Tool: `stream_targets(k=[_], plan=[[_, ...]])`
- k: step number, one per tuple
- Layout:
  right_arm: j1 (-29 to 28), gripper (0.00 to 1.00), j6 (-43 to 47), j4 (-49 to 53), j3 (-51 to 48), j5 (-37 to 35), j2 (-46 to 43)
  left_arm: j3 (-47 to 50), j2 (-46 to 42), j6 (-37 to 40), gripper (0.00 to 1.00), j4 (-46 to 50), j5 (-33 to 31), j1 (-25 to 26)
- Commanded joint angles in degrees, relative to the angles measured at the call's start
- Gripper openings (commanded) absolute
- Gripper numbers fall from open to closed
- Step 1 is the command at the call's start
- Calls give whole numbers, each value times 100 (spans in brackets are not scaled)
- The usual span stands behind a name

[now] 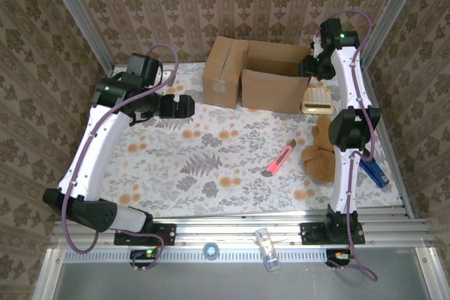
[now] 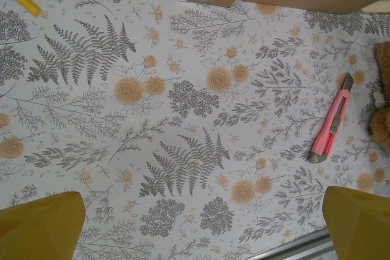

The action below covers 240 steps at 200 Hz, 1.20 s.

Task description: Unpack the express box

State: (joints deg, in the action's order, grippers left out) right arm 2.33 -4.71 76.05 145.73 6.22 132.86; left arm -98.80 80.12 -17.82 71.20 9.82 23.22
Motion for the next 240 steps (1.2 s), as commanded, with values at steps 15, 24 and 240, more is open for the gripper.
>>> stream_targets(k=[15,24,240], plan=[[-4,76,-12,167,193,5,-304,150,-75,-102,100,-53,-66,16],[-4,87,-10,173,186,11,-400,175,-46,-115,100,-129,-56,20],[-2757,60,-2734,-5023,-5842,802,-4393,-3403,4387,244,92,-2093,919,-468]])
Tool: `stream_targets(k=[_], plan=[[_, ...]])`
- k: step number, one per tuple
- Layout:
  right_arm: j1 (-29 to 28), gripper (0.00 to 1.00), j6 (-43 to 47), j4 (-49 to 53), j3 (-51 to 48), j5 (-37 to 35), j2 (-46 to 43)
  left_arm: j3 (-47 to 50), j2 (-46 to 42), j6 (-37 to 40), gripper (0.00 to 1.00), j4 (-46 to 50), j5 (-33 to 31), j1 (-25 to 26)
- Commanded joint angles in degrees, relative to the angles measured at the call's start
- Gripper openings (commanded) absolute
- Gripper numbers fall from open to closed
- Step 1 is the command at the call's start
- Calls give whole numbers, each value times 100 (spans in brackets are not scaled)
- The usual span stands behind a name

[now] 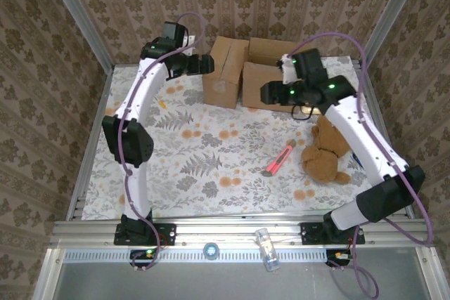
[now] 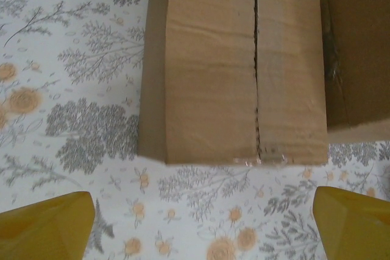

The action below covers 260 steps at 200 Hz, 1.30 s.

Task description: Unpack the express box

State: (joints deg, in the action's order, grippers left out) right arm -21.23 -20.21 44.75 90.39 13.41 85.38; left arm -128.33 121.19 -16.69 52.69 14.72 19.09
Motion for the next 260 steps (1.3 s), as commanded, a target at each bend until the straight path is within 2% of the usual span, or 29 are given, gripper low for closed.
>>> stream_targets(k=[1,31,61,116,178,229,260], plan=[[-422,60,-1194,-1949,-318,65,382,-462,299,131,92,-254,437,-55],[-834,61,-1735,-2851,-174,-740,1243,-725,669,129,92,-481,582,-72],[-926,60,-2086,-3416,-11,-1306,1858,-831,949,79,92,-726,656,-115],[-1040,57,-2161,-3478,377,-2114,2438,-931,1263,46,92,-992,837,-169],[-1058,55,-2142,-3260,985,-2423,3014,-939,1440,25,92,-1094,1054,-192],[-1202,54,-2103,-3120,1016,-2847,2996,-933,1565,-36,92,-1151,1204,-187],[-1260,59,-2116,-3028,1023,-3053,2988,-933,1610,-70,92,-1169,1226,-187]])
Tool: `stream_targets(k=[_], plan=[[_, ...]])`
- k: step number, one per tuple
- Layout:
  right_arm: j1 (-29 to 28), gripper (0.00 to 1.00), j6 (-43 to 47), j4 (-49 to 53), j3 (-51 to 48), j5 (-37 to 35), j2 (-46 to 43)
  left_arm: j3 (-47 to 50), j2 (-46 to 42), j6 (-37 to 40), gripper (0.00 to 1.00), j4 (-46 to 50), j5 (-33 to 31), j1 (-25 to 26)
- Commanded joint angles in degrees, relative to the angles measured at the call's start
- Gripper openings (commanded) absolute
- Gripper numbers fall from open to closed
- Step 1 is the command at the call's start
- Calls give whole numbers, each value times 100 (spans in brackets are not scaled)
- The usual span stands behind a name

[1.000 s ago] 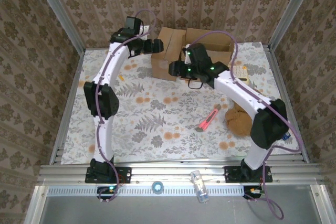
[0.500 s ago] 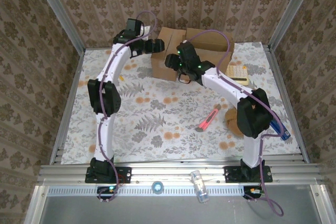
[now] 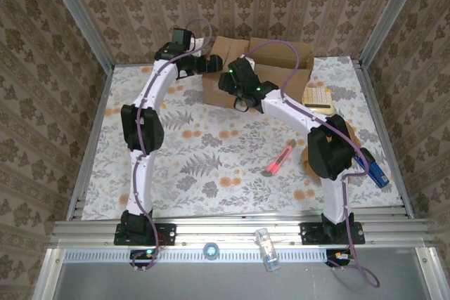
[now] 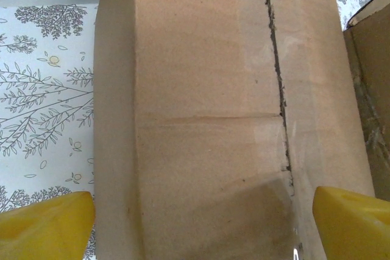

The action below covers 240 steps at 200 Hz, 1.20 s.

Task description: Unpack the express box

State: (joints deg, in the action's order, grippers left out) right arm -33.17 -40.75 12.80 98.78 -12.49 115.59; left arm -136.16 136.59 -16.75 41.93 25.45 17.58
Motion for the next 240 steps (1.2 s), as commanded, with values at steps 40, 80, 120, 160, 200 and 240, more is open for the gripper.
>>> stream_targets(k=[40,80,120,160,200,240], plan=[[-76,61,-252,414,343,-716,119,-141,126,-100,91,-129,196,-28],[-89,65,-337,497,354,-983,157,-130,183,-149,90,-185,267,-21],[-60,67,-197,565,600,-1016,382,-116,234,-179,90,-204,309,3],[3,67,-196,610,1028,-947,796,-84,271,-257,84,-221,372,25],[12,66,-259,602,1121,-924,926,345,130,-345,76,-390,478,119],[12,63,-280,445,949,-729,919,1387,-375,-456,73,-856,454,271]])
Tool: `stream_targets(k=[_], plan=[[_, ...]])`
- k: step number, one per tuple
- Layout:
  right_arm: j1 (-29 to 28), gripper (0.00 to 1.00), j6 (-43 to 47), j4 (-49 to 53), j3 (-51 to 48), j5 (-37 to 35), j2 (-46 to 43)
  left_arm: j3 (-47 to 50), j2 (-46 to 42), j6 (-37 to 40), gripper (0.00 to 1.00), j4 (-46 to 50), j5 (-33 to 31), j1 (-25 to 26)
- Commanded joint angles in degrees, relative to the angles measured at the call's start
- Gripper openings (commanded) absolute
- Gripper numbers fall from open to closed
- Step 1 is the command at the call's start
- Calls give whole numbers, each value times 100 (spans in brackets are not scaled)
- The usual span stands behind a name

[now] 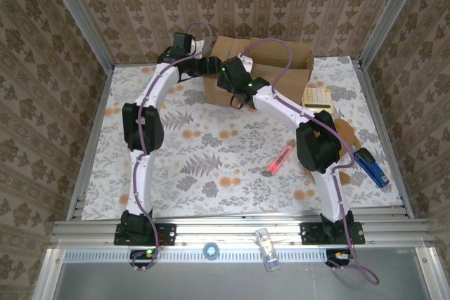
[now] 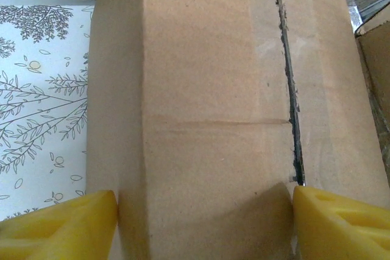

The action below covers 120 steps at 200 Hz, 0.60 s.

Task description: Unpack the express box

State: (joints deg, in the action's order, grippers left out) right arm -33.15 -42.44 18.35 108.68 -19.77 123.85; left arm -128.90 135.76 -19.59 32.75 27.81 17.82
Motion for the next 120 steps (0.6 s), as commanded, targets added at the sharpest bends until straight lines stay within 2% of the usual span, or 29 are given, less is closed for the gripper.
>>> stream_targets(k=[1,42,84,120], plan=[[10,63,-109,-116,-45,3,90,702,-316,-174,73,50,217,247],[-34,62,-150,-243,-285,262,-4,2198,-1249,-451,72,-685,147,283],[-188,61,-186,-354,-847,398,-407,3227,-2072,-541,72,-906,126,369],[-328,62,-153,-449,-1502,435,-934,4129,-2688,-673,72,-1139,22,634]])
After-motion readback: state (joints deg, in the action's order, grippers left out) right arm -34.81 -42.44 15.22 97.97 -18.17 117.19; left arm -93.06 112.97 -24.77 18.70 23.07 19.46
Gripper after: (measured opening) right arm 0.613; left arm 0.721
